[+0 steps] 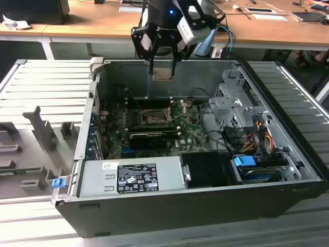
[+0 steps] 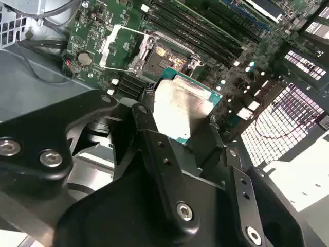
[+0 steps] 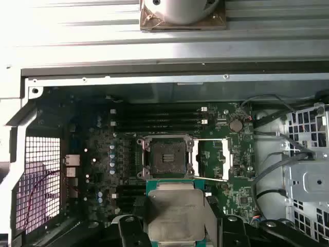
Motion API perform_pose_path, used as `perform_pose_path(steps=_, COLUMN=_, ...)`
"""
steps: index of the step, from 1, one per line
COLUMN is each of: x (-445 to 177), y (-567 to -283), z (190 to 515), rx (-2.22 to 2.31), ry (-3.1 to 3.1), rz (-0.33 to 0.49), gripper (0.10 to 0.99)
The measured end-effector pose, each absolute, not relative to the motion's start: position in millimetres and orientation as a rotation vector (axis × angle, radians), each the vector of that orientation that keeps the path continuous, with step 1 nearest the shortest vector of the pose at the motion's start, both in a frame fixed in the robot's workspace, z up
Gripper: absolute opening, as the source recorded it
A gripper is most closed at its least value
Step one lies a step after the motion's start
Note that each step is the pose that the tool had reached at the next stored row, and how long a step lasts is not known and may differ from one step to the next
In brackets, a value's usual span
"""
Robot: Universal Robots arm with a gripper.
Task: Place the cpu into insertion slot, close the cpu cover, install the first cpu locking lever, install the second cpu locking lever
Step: 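Place the cpu into insertion slot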
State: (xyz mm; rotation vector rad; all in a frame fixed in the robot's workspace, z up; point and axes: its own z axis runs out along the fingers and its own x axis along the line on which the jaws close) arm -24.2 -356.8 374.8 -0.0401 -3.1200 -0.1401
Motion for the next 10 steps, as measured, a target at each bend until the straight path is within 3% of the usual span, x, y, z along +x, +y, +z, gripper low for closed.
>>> perform_pose_path(steps=10, x=-24.1, y=-356.8, z=371.8, rx=-0.384, ry=-3.106, rz=-0.141, gripper=0.529)
